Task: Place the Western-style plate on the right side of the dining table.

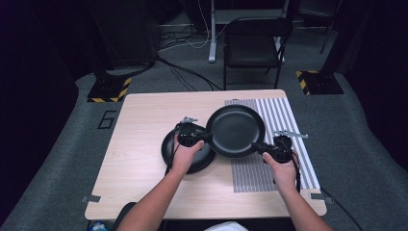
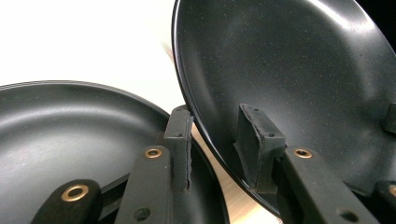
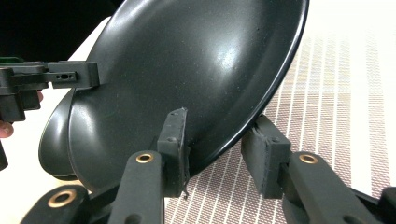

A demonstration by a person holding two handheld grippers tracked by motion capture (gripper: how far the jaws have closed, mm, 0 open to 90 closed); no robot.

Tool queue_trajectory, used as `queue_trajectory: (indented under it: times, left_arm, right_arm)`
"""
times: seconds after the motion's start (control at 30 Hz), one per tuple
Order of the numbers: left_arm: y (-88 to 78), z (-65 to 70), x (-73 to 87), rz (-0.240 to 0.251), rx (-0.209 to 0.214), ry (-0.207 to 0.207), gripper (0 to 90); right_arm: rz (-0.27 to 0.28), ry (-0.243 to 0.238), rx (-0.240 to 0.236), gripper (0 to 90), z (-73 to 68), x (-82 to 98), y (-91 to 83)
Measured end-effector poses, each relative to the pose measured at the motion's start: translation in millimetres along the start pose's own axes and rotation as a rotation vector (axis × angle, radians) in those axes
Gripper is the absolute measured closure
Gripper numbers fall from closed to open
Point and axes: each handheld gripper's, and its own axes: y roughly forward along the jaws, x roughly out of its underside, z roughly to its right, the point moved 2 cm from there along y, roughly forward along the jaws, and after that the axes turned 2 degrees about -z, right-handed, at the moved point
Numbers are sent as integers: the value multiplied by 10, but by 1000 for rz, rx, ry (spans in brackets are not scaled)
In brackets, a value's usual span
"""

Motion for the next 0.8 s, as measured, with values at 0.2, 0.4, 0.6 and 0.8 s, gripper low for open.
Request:
queue_trajectory:
  times: [0.2, 0.4, 0.6, 0.8]
  left_arm:
    - [47, 48, -30, -6, 11, 13, 658]
    - [105, 111, -60, -10, 29, 26, 658]
    - [180, 188, -91, -19, 46, 36, 658]
    - [227, 242, -121, -20, 58, 46, 658]
  right_arm:
    - [7, 17, 13, 612, 35, 12, -58]
    - [23, 26, 28, 612, 93, 30, -140]
    - [32, 42, 45, 612, 142, 55, -205]
    - [46, 51, 58, 612, 193, 61, -273]
